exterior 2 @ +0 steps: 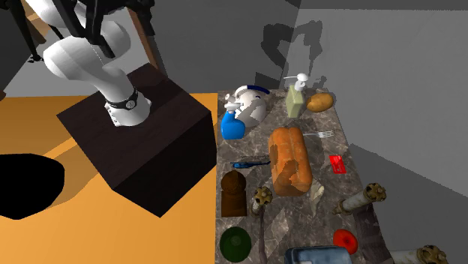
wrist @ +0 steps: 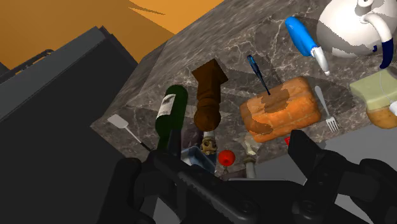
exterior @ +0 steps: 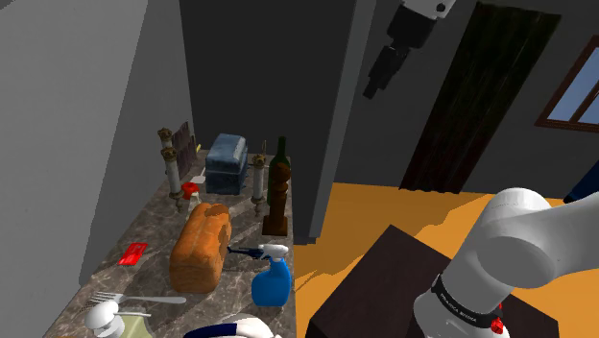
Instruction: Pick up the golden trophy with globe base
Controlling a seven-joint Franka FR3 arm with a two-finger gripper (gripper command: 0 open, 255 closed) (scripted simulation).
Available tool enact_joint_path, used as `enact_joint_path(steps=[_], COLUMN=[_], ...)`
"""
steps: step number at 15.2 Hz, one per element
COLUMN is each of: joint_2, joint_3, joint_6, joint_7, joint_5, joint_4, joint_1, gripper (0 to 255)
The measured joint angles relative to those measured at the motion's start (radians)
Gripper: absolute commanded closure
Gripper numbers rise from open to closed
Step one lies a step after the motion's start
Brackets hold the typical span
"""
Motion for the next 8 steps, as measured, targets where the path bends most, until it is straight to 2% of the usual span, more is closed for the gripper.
enact_joint_path(steps=[3, 8], joint_2=[-0.010, -0.014], joint_3=[-0.012, -0.080], joint_6=[0.046, 0.253], joint_7=[-0.019, -0.119], joint_5=[0.005, 0.017], joint_4=[-0.047, -0.221], joint_1=[0.008, 0.032], gripper=[0, 0])
